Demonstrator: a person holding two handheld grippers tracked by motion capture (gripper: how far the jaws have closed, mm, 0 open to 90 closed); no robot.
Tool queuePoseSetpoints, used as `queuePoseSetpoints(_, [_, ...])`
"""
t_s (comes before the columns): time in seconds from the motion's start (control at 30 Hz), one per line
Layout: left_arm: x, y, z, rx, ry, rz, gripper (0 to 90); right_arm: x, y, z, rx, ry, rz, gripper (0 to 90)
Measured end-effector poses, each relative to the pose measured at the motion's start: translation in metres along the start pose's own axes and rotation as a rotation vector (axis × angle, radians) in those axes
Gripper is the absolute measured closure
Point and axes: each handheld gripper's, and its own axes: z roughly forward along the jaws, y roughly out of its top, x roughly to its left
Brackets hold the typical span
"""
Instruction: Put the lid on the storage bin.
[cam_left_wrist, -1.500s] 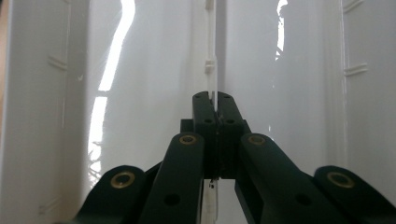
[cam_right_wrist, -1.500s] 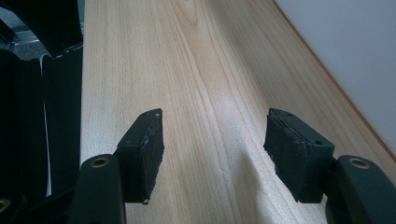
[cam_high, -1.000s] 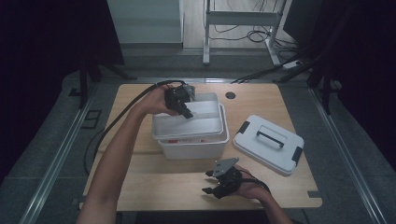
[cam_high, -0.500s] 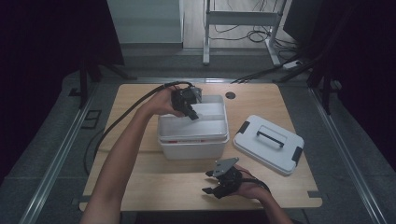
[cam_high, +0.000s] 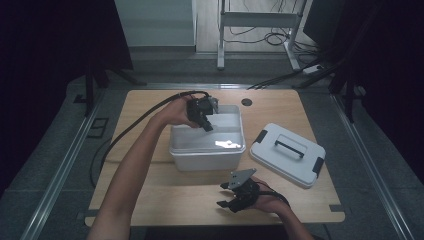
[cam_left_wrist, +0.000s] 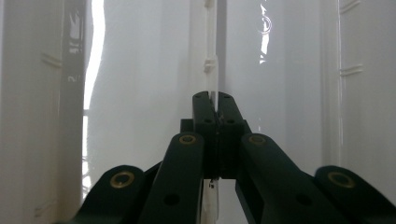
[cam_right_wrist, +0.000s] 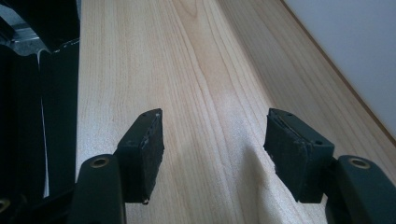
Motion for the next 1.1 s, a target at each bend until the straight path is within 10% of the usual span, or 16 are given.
queuePoseSetpoints(0.57, [0.0,-0.003,-0.01,-0.057,-0.014,0.004,90.0,-0.001,0.0,0.0,-0.001,-0.004,0.004,36.9])
queuePoseSetpoints(1.1, [0.001,-0.002,0.004,-0.012,-0.031,-0.006,89.6,-0.001,0.0,0.0,0.002,-0.007,0.002,36.9])
